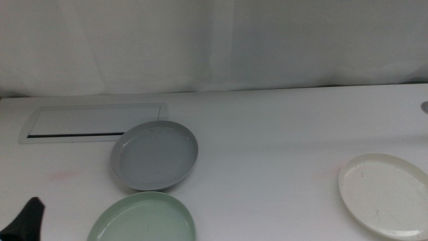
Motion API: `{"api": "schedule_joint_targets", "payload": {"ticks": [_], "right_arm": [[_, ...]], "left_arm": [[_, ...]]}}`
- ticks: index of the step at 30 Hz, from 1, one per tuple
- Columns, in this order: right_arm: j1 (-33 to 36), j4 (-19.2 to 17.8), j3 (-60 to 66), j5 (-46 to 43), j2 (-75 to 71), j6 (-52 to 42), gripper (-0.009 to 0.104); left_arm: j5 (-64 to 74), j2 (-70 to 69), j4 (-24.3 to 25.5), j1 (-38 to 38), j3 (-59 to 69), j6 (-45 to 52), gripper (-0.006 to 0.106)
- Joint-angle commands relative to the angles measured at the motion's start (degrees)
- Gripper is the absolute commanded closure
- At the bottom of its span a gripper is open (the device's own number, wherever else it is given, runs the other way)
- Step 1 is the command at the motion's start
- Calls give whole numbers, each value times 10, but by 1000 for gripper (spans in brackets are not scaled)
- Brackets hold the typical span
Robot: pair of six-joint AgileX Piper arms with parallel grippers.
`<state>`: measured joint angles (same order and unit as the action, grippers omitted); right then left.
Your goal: Stack the three bowls on top of each other.
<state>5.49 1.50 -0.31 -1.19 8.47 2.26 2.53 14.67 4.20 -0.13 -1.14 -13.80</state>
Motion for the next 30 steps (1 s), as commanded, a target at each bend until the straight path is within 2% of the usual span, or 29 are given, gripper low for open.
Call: {"api": "schedule_joint_targets", "payload": {"ticks": [1,11,15,20,21,25,30], "right_arm": [[-3,6,23,-9,-3,9,-8],[-3,7,23,-11,-3,8,-8],[-3,7,23,-11,-3,8,-8],[-3,7,23,-15,-3,8,-8],[-3,7,23,-15,-3,8,-8],[-3,7,23,-15,-3,8,-8],[-3,7,23,-15,-3,8,-8]], "left_arm": [[-10,-2,-7,1,-4,-39,8],[-14,-2,-7,1,-5,-70,9],[24,-1,-7,1,-44,-72,9],[278,40,-7,1,-207,-65,9],[370,70,-7,1,-271,-55,9],[519,144,-8,1,-369,-21,9],[587,235,-80,1,-432,26,9]]}}
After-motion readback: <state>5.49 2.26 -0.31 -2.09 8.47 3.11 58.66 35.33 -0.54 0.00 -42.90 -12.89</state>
